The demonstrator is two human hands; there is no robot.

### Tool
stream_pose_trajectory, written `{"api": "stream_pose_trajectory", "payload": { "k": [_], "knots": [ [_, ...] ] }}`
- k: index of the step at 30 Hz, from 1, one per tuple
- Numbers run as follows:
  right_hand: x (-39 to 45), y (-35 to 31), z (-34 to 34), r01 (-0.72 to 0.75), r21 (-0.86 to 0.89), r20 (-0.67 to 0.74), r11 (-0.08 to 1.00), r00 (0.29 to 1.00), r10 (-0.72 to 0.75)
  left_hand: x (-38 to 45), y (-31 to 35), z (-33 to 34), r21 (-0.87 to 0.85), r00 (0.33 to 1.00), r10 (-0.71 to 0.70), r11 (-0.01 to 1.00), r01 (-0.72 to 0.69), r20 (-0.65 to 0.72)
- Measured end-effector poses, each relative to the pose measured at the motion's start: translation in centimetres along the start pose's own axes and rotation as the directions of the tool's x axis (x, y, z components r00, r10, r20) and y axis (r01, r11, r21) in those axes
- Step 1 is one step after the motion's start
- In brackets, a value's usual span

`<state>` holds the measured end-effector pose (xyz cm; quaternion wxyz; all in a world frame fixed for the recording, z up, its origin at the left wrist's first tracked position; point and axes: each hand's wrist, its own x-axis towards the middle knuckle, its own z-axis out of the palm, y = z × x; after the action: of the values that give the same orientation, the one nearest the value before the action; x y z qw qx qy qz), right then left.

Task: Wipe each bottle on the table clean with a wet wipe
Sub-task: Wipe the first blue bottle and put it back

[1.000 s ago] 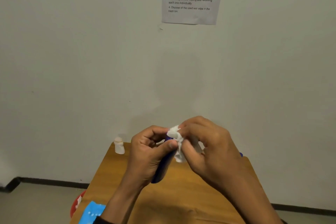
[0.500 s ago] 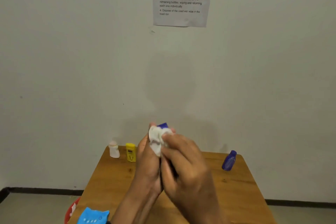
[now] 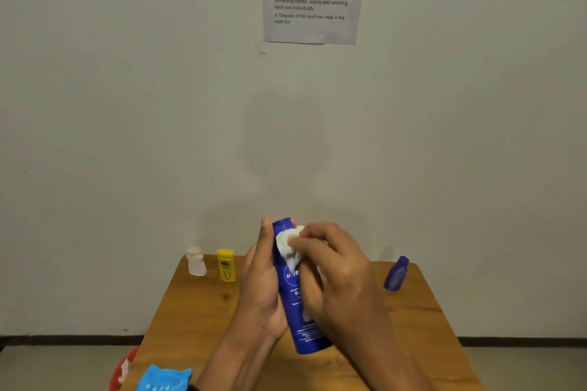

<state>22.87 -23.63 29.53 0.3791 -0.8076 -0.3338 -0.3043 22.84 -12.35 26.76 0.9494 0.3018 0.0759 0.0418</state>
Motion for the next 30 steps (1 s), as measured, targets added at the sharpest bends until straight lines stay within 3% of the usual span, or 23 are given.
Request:
{"api": "stream_pose_trajectory", "payload": {
  "k": [7,10,13,17,19,22,27,30],
  "knots": [
    [-4.8,1.8,-0.4,-0.155,0.21,0.089,0.965,0.986,0.139,1.5,1.4,-2.0,-0.008,0.988,0.066,0.998,-0.068,-0.137],
    [-2.8,1.6,-0.8,-0.154,0.117,0.038,0.981,0.988,0.151,2.0,0.0,-2.7,0.082,0.991,0.012,0.997,-0.001,-0.133],
    [-1.8,1.1,1.0,-0.083,-0.02,0.1,0.996,0.991,0.085,1.9,-2.2,-3.2,0.11,0.989,-0.063,0.991,0.077,-0.131],
    [-5.9,1.9,4.6,-0.016,-0.092,0.133,0.996,0.991,0.028,3.4,-3.2,-4.6,0.071,0.955,-0.073,0.993,0.097,-0.287],
    [-8.6,2.2,4.8,-0.037,-0.105,0.23,0.994,0.971,0.06,4.2,-2.7,-6.1,0.106,0.939,-0.028,0.992,0.068,-0.343],
    [-10.7,3.1,3.9,-0.176,-0.033,0.309,0.984,0.934,0.178,4.5,-1.7,-7.5,0.184,0.943,0.038,0.983,0.025,-0.331],
    [-6.9,4.4,2.9,-0.407,0.137,0.068,0.903,0.914,0.401,4.0,-2.5,-6.2,0.26,0.962,0.055,0.966,0.017,-0.266],
    [-6.9,4.2,4.1,-0.597,0.366,0.131,0.714,0.792,0.596,3.9,-3.0,-5.3,0.25,0.965,0.063,0.968,0.003,-0.256]
  ]
}}
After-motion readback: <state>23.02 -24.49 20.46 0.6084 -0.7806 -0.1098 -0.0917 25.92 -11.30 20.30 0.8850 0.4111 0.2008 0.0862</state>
